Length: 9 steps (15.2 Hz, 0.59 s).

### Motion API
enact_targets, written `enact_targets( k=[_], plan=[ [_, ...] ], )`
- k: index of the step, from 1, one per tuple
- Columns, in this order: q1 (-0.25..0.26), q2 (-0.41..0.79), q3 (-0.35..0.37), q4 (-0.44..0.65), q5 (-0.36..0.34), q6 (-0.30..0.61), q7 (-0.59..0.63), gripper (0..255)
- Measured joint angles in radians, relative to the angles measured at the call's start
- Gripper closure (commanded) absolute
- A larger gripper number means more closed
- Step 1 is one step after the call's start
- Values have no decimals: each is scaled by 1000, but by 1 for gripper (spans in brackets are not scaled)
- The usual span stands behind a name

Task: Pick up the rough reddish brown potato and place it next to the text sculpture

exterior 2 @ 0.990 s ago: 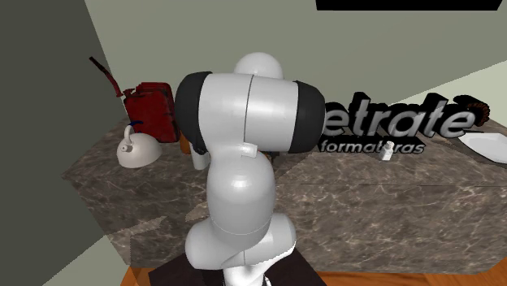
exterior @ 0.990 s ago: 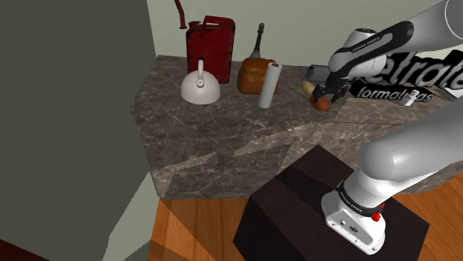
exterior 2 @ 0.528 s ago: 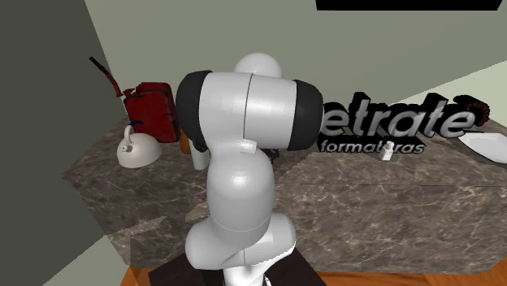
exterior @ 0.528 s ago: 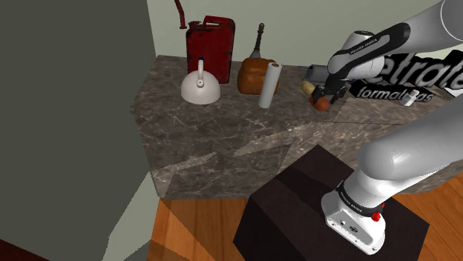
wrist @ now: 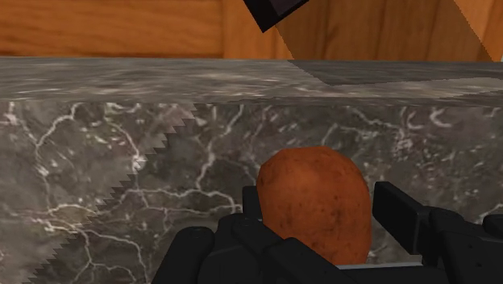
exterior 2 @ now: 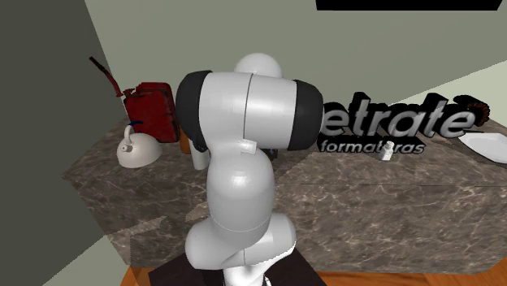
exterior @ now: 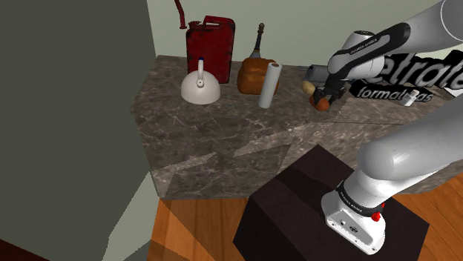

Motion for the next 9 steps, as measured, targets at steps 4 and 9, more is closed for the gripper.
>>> enact_targets(
  k=[4, 9],
  plan=[
    [0, 0, 0, 0, 0, 0, 0, 255],
    [0, -41, 7, 20, -3, -61, 3, 255]
  ],
)
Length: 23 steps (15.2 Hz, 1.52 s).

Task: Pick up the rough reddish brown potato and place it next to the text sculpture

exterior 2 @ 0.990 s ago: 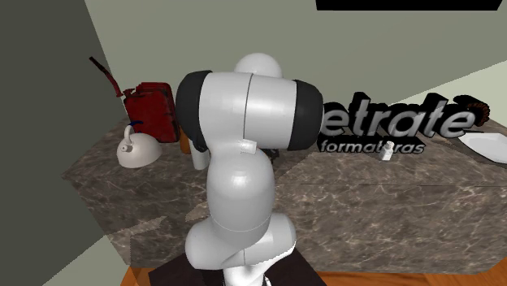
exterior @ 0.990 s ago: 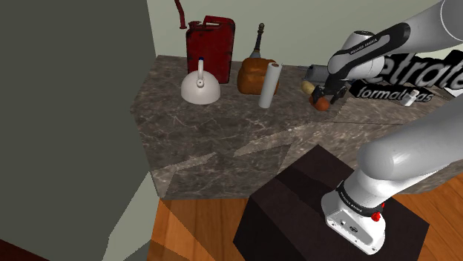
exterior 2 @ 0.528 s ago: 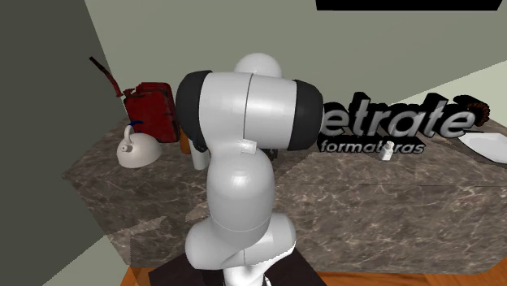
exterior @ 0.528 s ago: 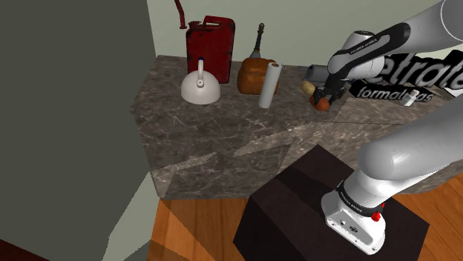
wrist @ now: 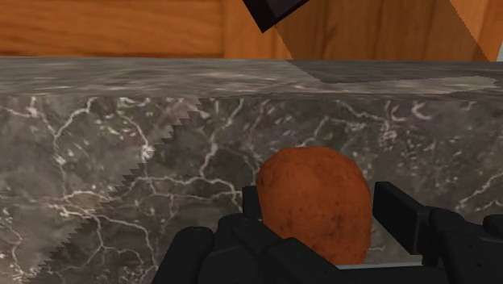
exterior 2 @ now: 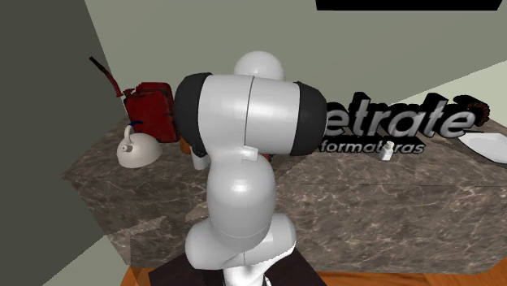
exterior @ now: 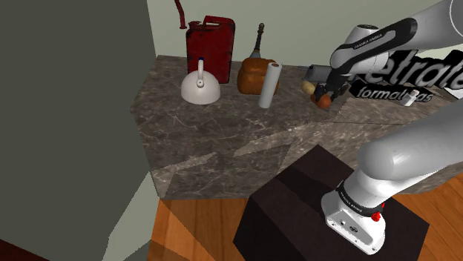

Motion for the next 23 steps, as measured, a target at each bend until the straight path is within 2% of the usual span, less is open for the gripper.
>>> enact_targets(
  k=[23],
  plan=[
    [2, -157, 32, 193, 10, -348, -14, 255]
  ],
)
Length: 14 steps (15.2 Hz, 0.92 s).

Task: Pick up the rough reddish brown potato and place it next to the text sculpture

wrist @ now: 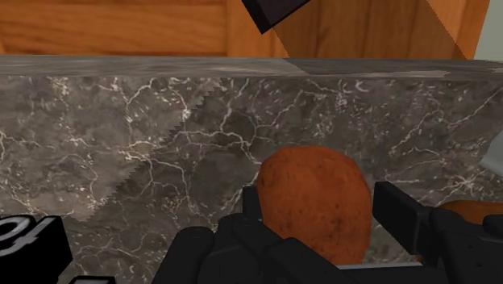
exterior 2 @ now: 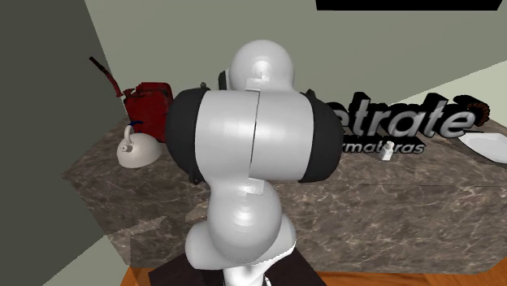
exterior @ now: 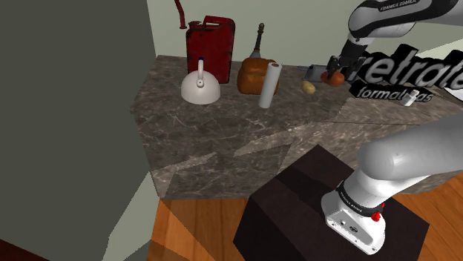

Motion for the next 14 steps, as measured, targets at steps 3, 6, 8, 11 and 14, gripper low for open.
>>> enact_targets(
  k=[3, 6, 8, 11, 14],
  plan=[
    [2, -6, 3, 34, 3, -40, -2, 255],
    [4, -11, 9, 70, 7, -82, -3, 255],
    [4, -15, 10, 96, 9, -111, -7, 255],
    [6, -18, 14, 130, 12, -148, -7, 255],
    [6, -21, 15, 171, 14, -192, -13, 255]
  ],
)
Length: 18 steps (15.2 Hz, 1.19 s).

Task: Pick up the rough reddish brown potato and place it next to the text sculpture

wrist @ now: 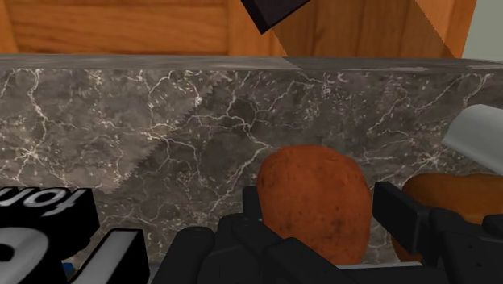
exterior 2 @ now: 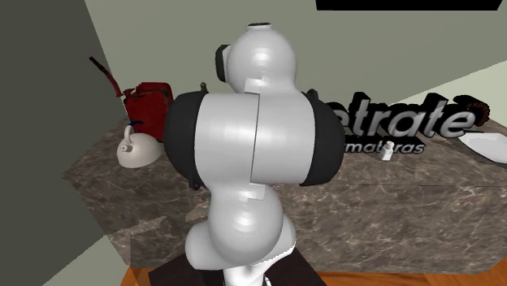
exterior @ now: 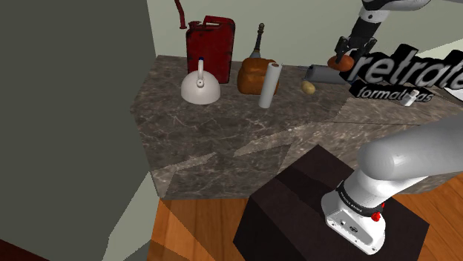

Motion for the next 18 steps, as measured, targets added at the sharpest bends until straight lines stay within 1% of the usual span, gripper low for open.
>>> enact_targets(
  k=[18],
  plan=[
    [9, 32, 14, 267, 18, -235, -19, 255]
  ],
)
